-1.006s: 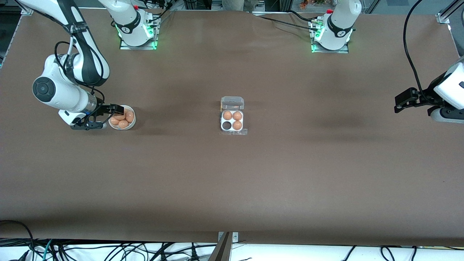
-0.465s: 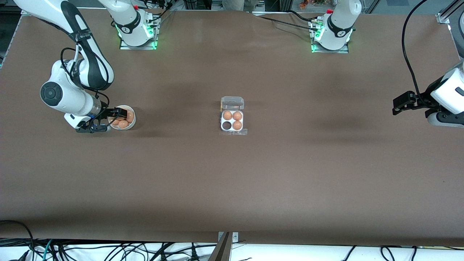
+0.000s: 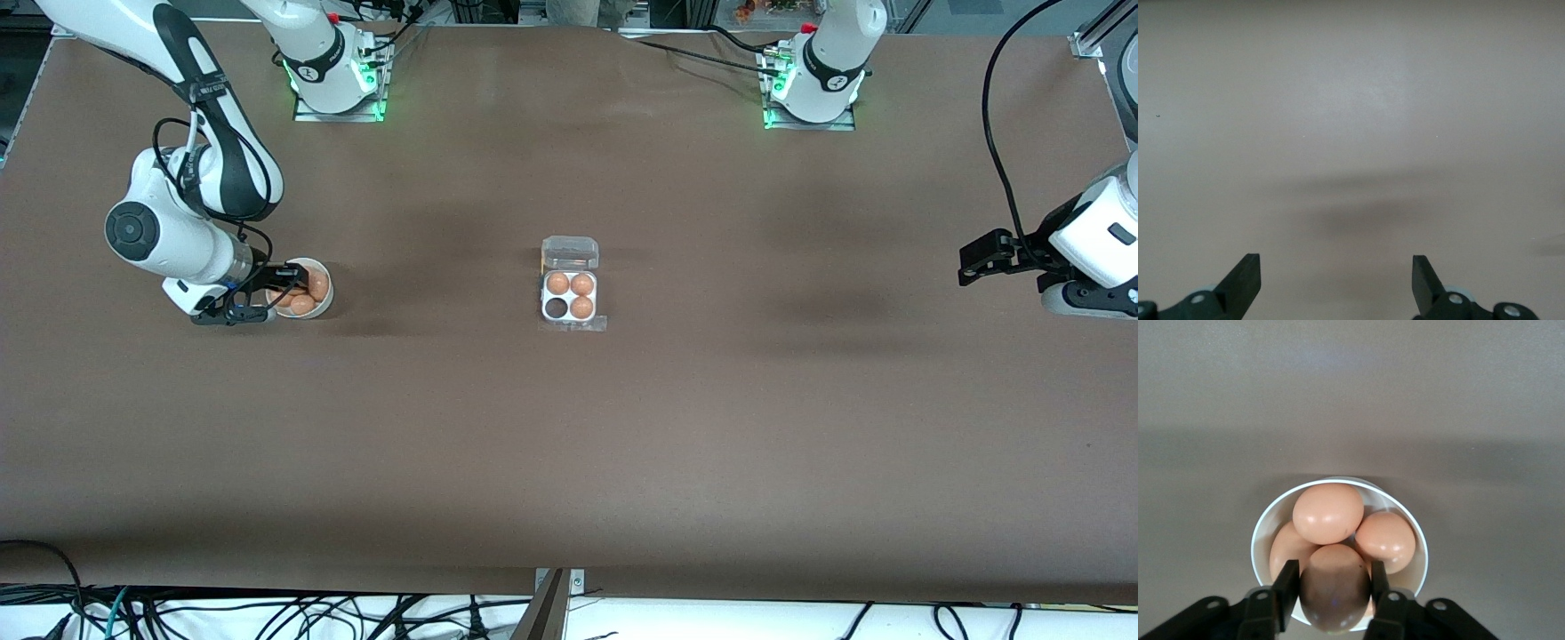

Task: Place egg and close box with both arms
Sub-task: 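Lower the right gripper and close it around one brown egg, then lift the egg with the right gripper and carry it to the carton, then lower the egg into the empty carton slot and open the right gripper, then withdraw the right gripper while the left gripper reaches the carton lid, then fold the clear lid over the eggs with the left gripper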

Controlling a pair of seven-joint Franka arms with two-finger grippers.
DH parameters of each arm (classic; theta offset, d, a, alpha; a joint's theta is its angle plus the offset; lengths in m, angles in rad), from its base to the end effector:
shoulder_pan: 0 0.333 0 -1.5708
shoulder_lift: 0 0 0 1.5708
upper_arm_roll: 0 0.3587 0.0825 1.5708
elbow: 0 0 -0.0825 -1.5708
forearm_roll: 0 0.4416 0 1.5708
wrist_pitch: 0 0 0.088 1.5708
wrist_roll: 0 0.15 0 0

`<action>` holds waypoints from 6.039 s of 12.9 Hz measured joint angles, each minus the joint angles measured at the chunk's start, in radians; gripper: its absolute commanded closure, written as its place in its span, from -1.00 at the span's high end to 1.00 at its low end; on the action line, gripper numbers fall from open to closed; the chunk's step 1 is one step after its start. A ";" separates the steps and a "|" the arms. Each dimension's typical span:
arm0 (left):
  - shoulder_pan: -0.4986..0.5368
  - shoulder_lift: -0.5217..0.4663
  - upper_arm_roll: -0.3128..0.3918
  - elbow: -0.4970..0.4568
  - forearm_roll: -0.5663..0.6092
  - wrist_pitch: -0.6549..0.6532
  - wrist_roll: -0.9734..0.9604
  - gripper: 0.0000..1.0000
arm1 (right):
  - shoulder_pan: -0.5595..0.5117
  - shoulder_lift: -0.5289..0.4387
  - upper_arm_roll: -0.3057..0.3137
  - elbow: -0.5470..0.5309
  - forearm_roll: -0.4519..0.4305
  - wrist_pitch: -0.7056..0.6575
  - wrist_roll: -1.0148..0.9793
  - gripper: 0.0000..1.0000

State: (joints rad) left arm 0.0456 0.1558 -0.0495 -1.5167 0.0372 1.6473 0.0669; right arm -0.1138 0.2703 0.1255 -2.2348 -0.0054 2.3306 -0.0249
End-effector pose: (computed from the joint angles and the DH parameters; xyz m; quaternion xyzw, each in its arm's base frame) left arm 0.6690 0.0048 0.5598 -0.9991 0.0368 0.0130 0.0143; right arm 0.5650 0.0086 0.1888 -0.9960 -0.0194 0.0859 0.0156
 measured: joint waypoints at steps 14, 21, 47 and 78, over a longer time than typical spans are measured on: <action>-0.001 0.000 -0.001 0.005 0.000 0.000 0.000 1.00 | 0.012 -0.156 -0.004 0.532 -0.008 -0.763 0.055 -1.00; -0.001 0.000 -0.001 0.005 0.000 0.000 0.000 1.00 | 0.028 -0.144 0.037 0.817 0.003 -1.000 0.170 -1.00; -0.008 0.013 -0.007 0.005 0.000 0.000 0.000 1.00 | 0.610 0.544 0.175 0.838 -0.143 -0.190 0.907 -1.00; -0.701 0.459 -0.041 0.008 -0.416 0.041 -0.860 -0.83 | 0.400 -0.285 -0.472 0.404 -0.024 -0.740 0.014 1.00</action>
State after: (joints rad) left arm -0.6555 0.6149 -0.0902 -1.5088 -0.3790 1.6882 -0.7932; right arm 0.2862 -0.0145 -0.3465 -1.8308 -0.0292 1.5906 -0.0106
